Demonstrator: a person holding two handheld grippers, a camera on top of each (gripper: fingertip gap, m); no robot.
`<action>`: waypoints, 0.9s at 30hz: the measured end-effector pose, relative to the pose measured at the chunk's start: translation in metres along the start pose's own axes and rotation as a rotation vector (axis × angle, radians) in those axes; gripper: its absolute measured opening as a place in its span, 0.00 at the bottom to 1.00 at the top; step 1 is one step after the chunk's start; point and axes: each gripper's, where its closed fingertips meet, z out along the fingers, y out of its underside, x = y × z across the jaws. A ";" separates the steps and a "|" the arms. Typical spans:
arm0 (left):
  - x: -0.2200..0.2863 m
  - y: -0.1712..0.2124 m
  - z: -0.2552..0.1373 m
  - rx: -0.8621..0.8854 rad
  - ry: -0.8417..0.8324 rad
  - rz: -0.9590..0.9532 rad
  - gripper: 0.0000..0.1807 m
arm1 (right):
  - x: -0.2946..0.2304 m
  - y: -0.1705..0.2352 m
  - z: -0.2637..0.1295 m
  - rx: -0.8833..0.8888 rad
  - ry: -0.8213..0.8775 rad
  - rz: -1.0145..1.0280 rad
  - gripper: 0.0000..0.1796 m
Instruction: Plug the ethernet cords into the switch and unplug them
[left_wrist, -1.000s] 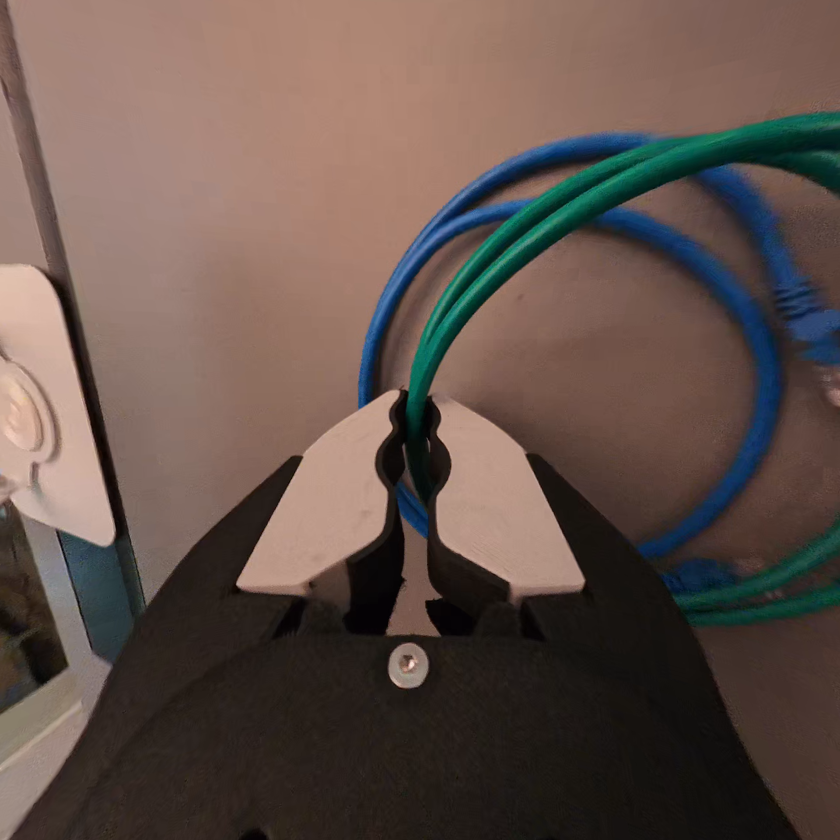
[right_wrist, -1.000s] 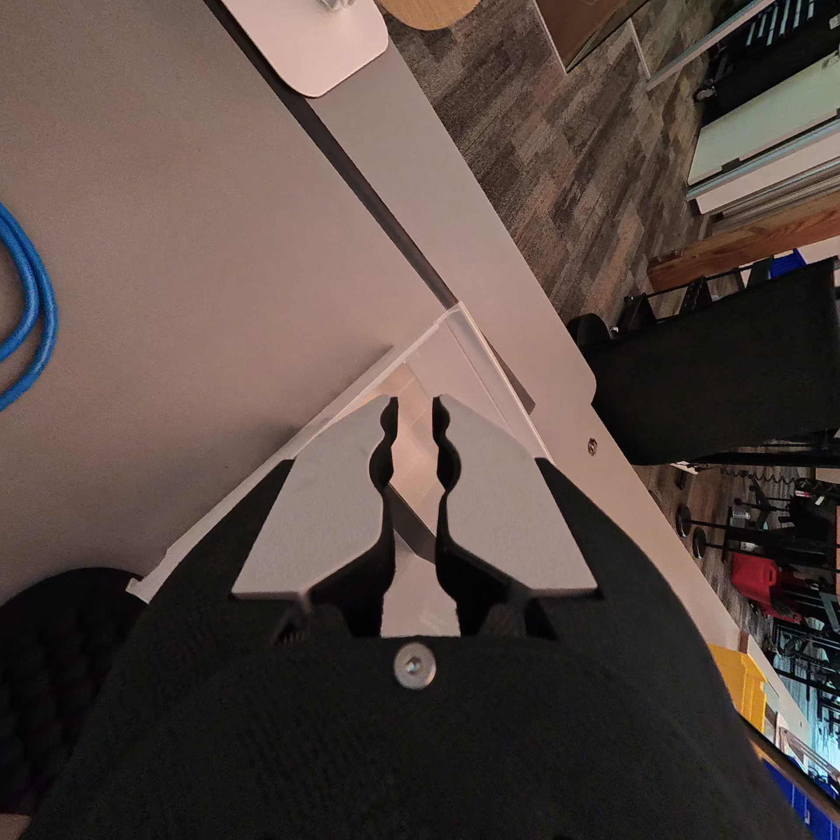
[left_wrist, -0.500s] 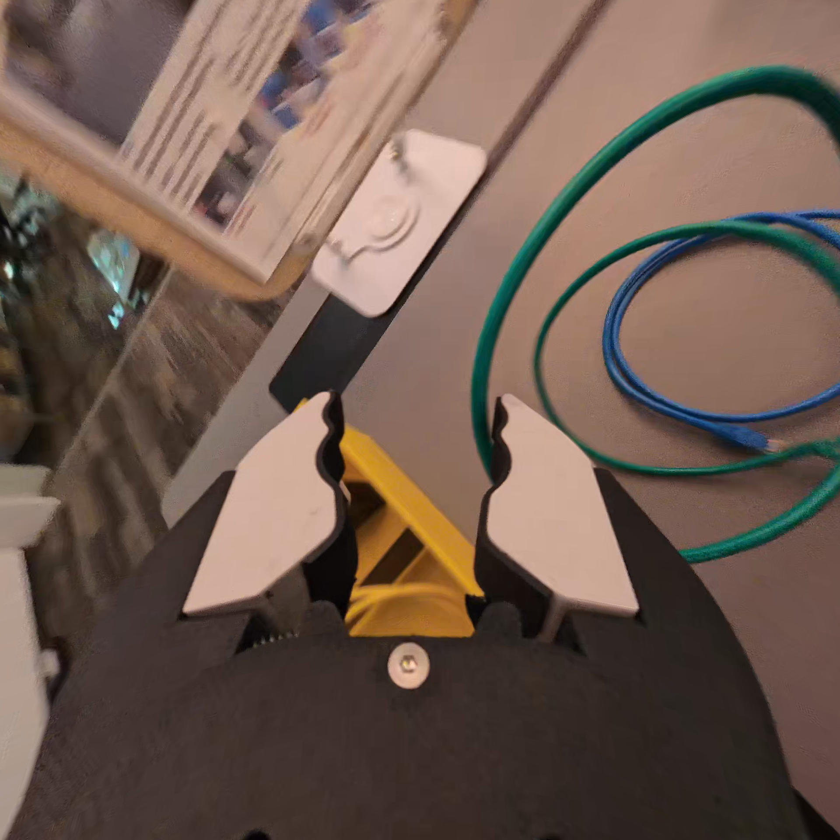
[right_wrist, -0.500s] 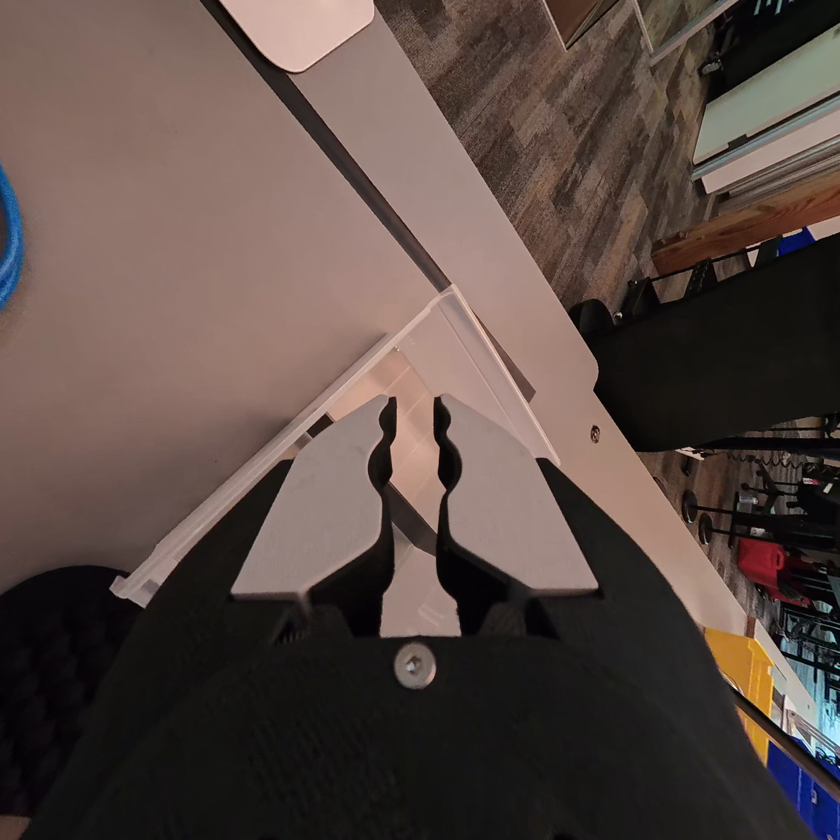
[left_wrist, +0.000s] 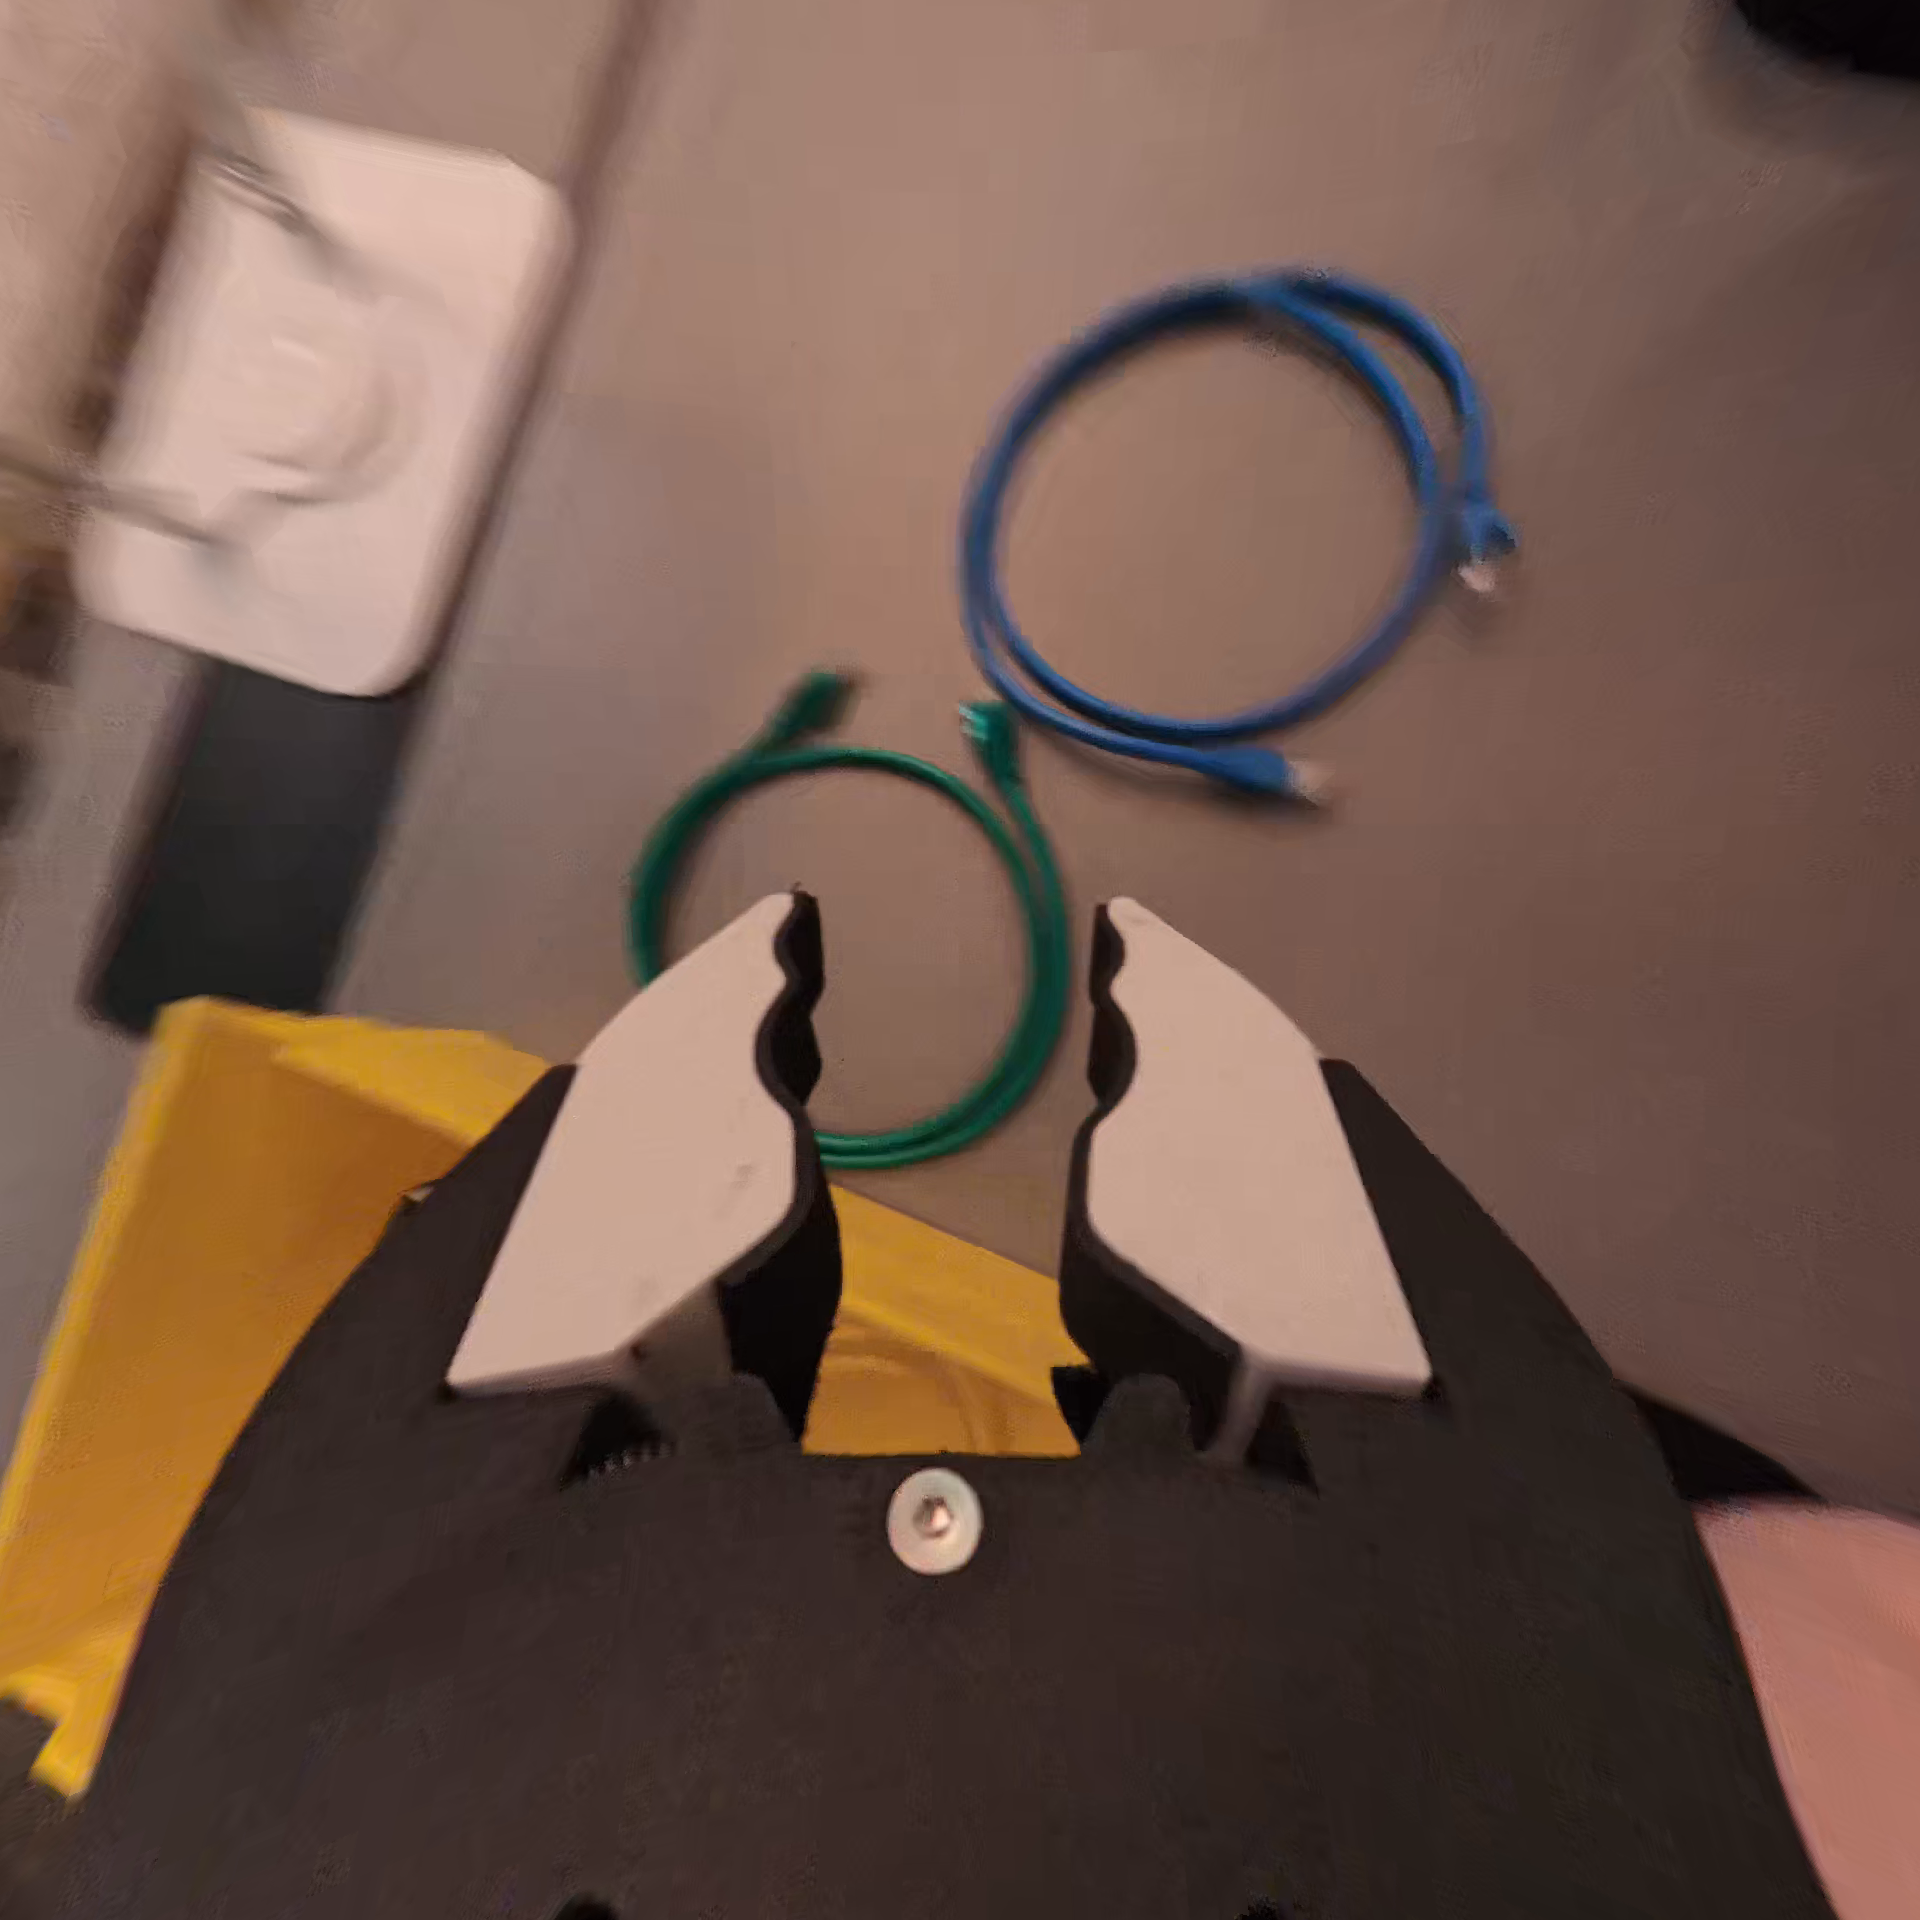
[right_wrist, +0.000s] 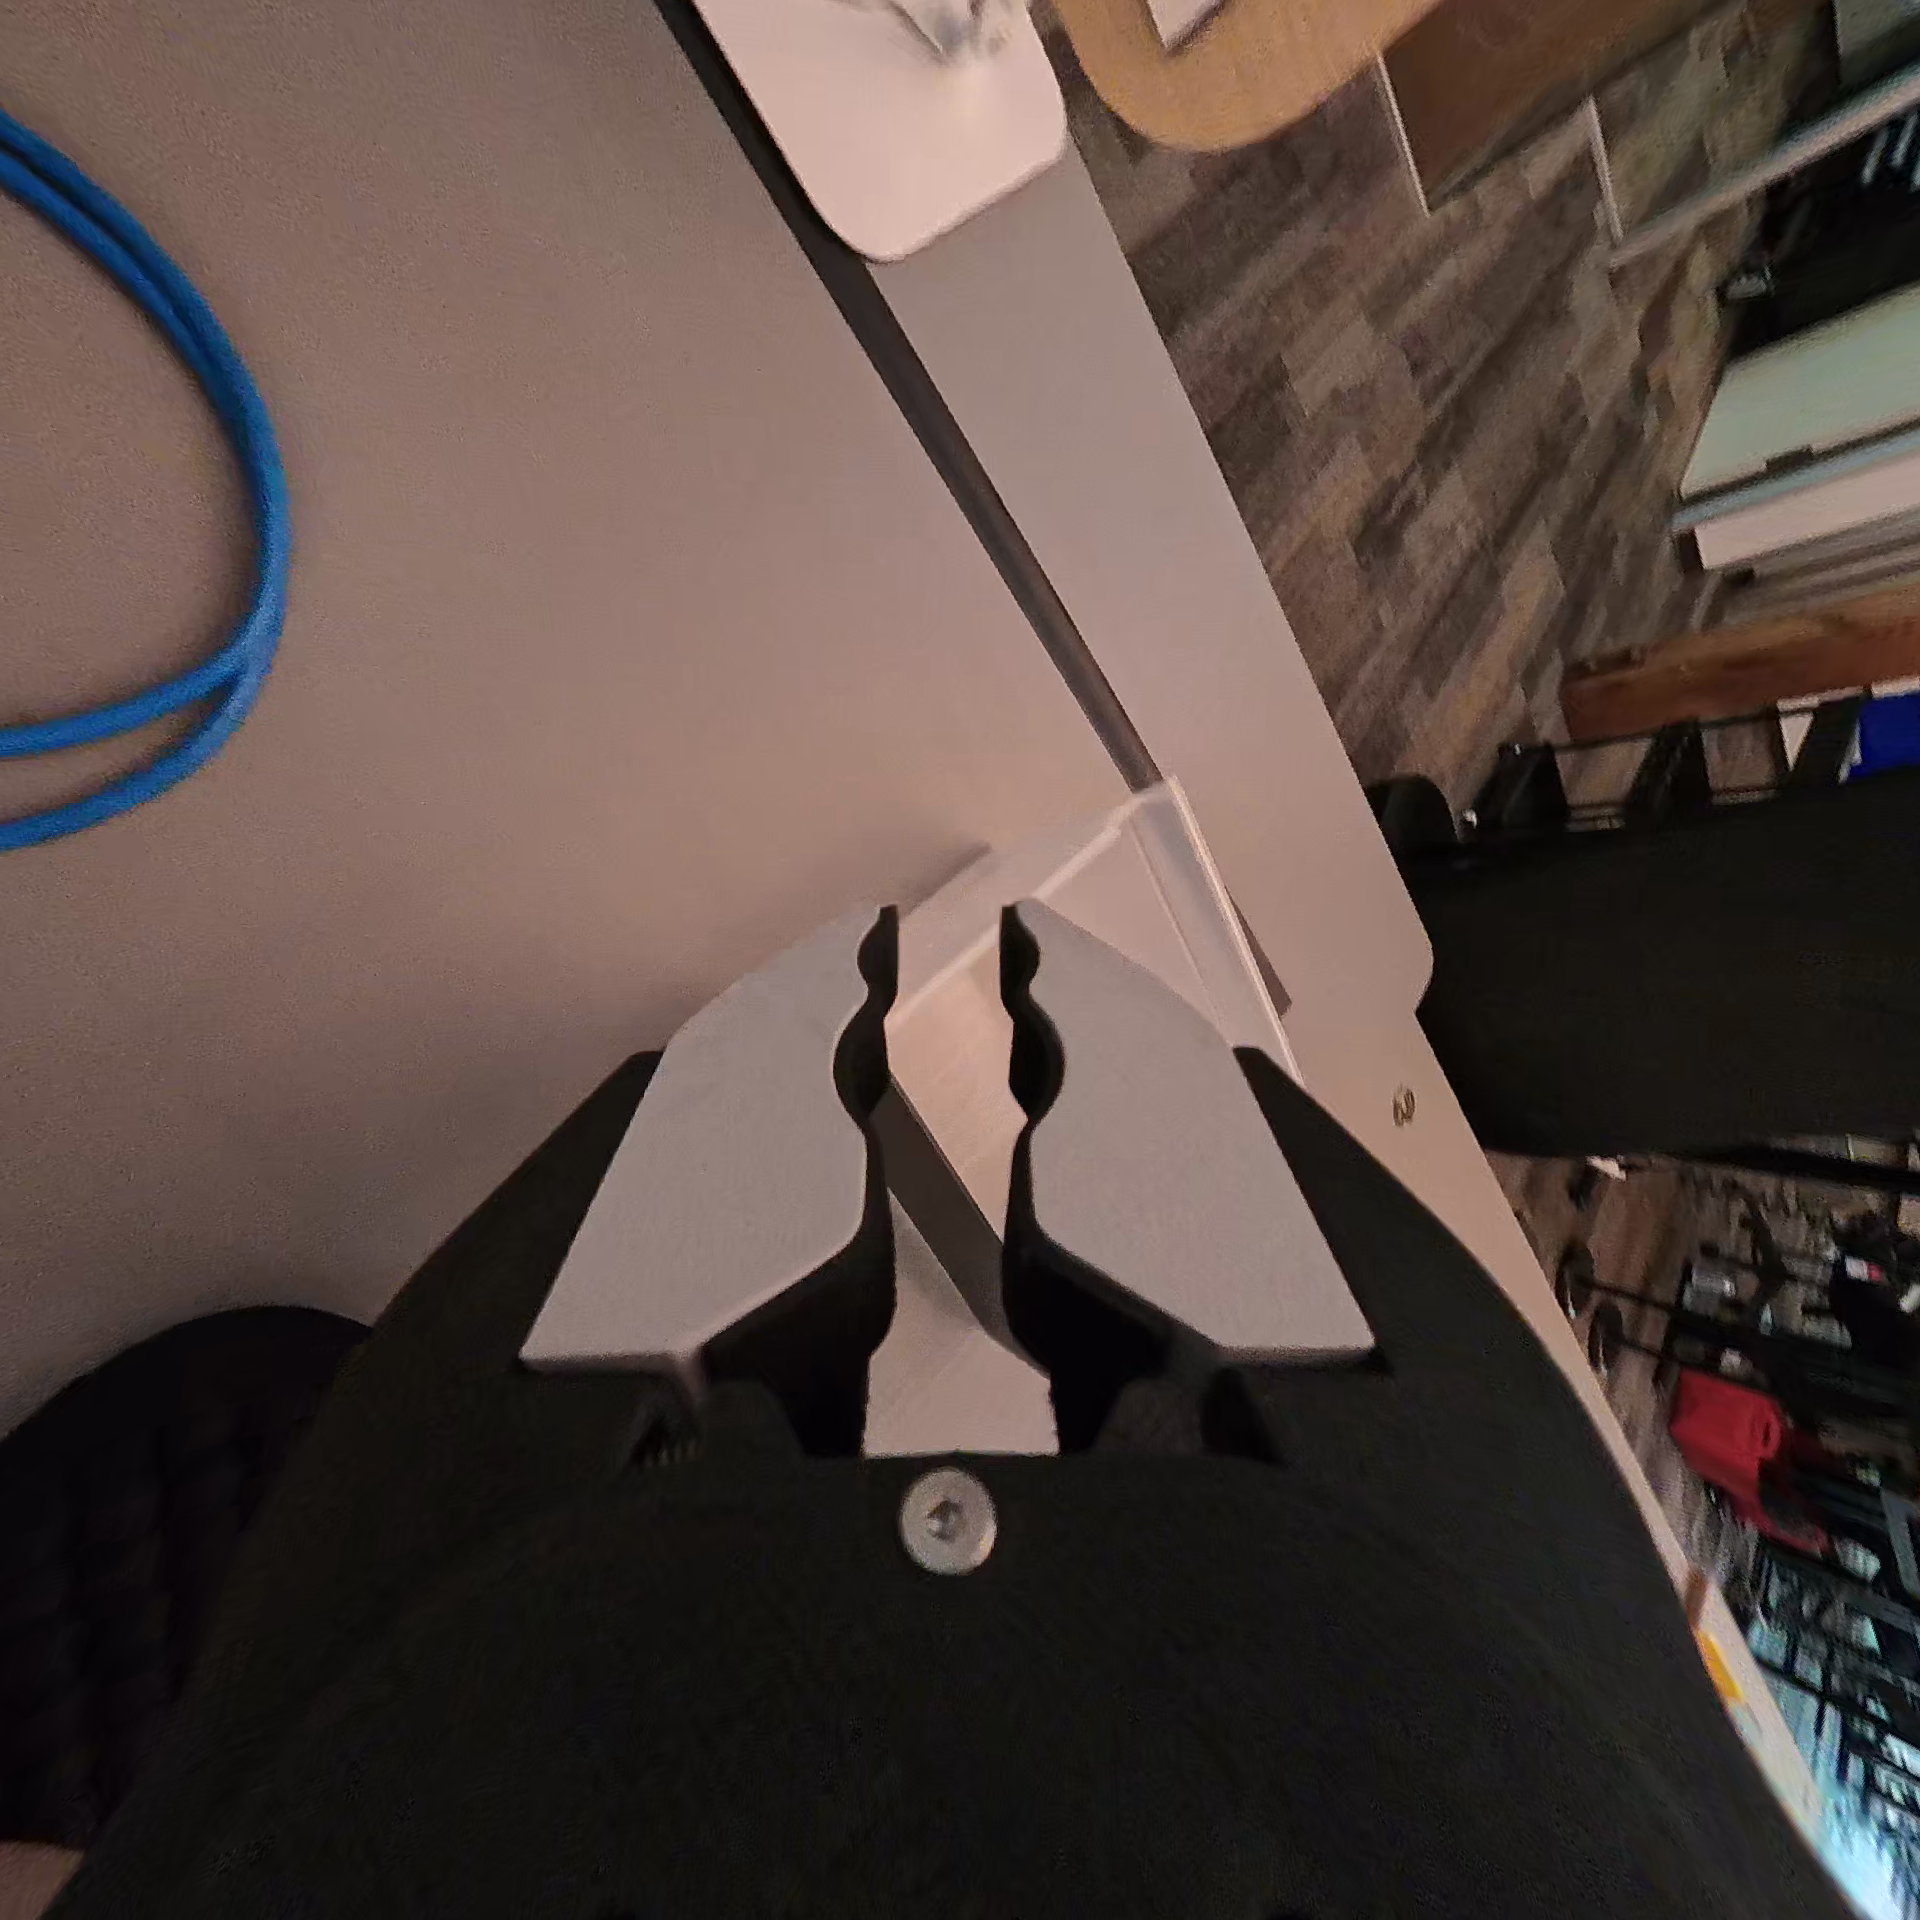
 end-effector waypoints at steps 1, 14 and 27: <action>0.011 0.006 0.015 -0.096 0.035 0.034 0.29 | -0.003 -0.004 0.000 0.015 -0.011 -0.007 0.10; 0.025 0.059 0.132 -0.654 0.098 -0.064 0.24 | 0.013 0.010 -0.010 0.020 0.022 0.035 0.11; 0.017 0.033 0.120 -0.534 0.132 -0.281 0.05 | 0.023 0.020 -0.017 0.021 0.047 0.056 0.11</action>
